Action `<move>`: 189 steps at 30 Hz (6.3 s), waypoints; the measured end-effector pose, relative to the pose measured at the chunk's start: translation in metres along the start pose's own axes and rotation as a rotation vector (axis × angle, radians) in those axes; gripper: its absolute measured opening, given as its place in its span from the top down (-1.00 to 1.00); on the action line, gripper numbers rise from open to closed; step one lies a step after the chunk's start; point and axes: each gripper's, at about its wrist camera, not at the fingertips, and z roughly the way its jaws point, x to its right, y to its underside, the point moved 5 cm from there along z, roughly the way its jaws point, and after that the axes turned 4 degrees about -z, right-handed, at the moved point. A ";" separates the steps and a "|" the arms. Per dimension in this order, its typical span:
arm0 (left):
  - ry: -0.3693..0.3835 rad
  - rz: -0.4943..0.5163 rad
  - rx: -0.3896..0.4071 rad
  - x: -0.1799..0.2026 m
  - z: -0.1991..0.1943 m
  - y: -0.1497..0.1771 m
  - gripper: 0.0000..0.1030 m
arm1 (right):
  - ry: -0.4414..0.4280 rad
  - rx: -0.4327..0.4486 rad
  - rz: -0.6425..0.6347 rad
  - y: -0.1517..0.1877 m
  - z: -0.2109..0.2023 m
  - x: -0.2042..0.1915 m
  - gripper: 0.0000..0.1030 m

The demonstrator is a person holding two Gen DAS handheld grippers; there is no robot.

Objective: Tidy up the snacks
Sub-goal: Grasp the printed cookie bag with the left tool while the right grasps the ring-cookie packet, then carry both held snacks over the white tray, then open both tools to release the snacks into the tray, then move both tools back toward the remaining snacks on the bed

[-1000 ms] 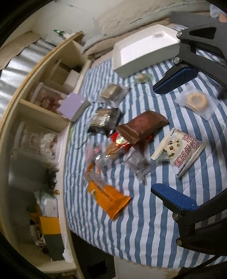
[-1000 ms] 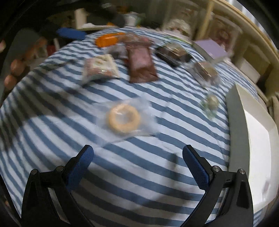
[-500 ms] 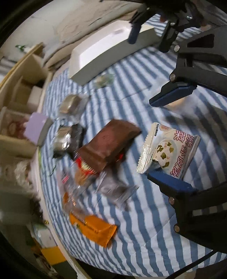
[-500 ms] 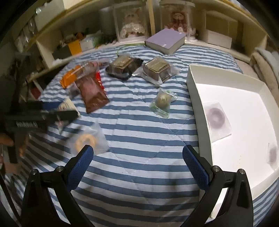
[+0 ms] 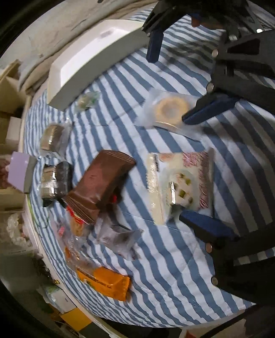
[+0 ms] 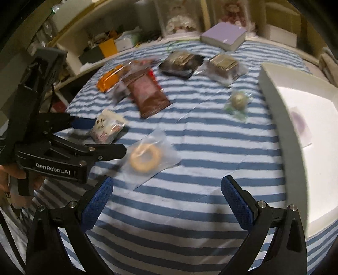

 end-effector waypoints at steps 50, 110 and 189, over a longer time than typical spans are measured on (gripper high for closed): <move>-0.093 -0.327 0.184 -0.047 -0.061 -0.010 0.20 | 0.121 0.048 0.189 -0.031 0.049 0.000 -0.09; 0.040 -0.224 0.367 0.242 -0.124 -0.057 0.21 | 0.318 0.266 0.160 -0.003 -0.232 0.231 -0.01; -0.011 -0.181 0.506 0.226 -0.190 -0.031 -1.00 | 0.316 0.279 0.135 0.007 -0.285 0.212 -1.00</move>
